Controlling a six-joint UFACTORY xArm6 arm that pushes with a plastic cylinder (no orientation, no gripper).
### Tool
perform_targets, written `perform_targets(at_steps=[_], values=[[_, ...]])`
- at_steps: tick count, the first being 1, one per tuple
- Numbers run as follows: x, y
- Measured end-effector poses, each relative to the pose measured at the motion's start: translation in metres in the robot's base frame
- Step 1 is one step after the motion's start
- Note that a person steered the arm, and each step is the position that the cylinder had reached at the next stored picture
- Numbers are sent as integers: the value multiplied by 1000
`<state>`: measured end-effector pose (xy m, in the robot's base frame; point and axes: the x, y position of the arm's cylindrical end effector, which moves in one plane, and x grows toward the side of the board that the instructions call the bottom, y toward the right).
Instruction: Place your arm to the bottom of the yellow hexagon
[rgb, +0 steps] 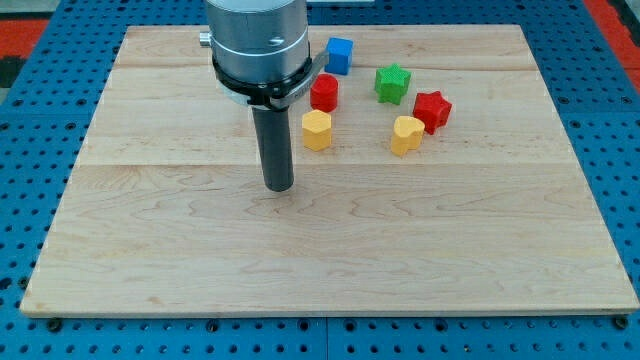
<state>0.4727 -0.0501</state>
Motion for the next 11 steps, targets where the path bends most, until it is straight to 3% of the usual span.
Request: perform_targets(at_steps=[5,7,11], values=[[0,-20],[-34,-5],[-88,95]])
